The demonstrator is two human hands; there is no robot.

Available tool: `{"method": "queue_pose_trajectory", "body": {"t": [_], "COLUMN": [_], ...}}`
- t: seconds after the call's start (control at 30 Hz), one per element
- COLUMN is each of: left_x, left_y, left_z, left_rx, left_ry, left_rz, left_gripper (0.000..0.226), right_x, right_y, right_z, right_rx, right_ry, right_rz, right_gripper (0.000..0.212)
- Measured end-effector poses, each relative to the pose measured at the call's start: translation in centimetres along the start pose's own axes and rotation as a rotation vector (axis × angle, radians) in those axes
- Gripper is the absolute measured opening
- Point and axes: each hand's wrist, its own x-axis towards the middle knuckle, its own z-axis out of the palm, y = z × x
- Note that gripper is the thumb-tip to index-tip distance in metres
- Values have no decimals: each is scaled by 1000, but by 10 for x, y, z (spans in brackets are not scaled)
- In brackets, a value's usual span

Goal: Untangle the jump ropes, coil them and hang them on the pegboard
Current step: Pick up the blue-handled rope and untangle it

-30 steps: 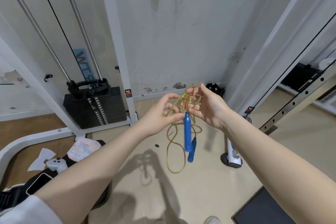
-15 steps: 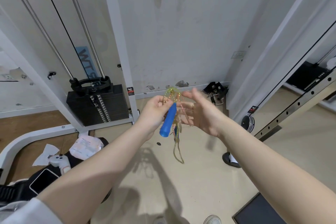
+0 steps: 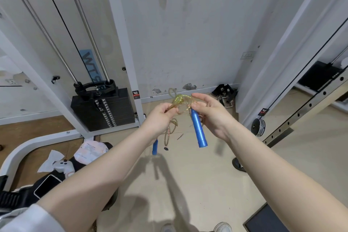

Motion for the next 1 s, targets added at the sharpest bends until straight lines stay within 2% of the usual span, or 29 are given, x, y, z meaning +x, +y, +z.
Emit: {"method": "queue_pose_trajectory", "body": {"t": [0.1, 0.17, 0.2, 0.33, 0.43, 0.5, 0.57, 0.63, 0.73, 0.8, 0.9, 1.0], "left_x": [0, 2, 2, -1, -1, 1, -1, -5, -3, -1, 0, 0], "left_y": [2, 1, -1, -6, -11, -14, -14, -9, -6, -6, -4, 0], "left_z": [-5, -15, -21, -32, -35, -34, -29, -21, -19, -24, -33, -40], "left_rx": [-283, -496, -520, -276, 27, 273, 533, 601, 420, 301, 194, 83], "left_ry": [-76, -186, -255, -411, -358, -222, -91, 26, 201, 245, 207, 96], "left_rz": [-47, -119, -142, -204, -265, -231, -89, 47, 152, 202, 252, 241], "left_gripper": [23, 25, 29, 35, 36, 31, 19, 16, 29, 30, 36, 39], "right_x": [-1, -3, -4, -3, -4, -6, -9, -11, -12, -9, -7, -8], "right_y": [-4, -4, -3, -4, -5, -4, -5, -8, -18, -21, -21, -20], "right_z": [-8, -12, -13, -17, -20, -19, -18, -16, -13, -14, -20, -24], "right_rx": [248, 354, 390, 507, 523, 457, 388, 355, 231, -6, -396, -648], "right_ry": [-30, -55, -72, -101, -171, -232, -316, -388, -299, -168, -102, -119], "right_rz": [49, 77, 78, 28, 24, 31, 51, 69, 84, 38, -43, -84], "right_gripper": [25, 21, 21, 16, 13, 16, 21, 25, 20, 21, 15, 14]}}
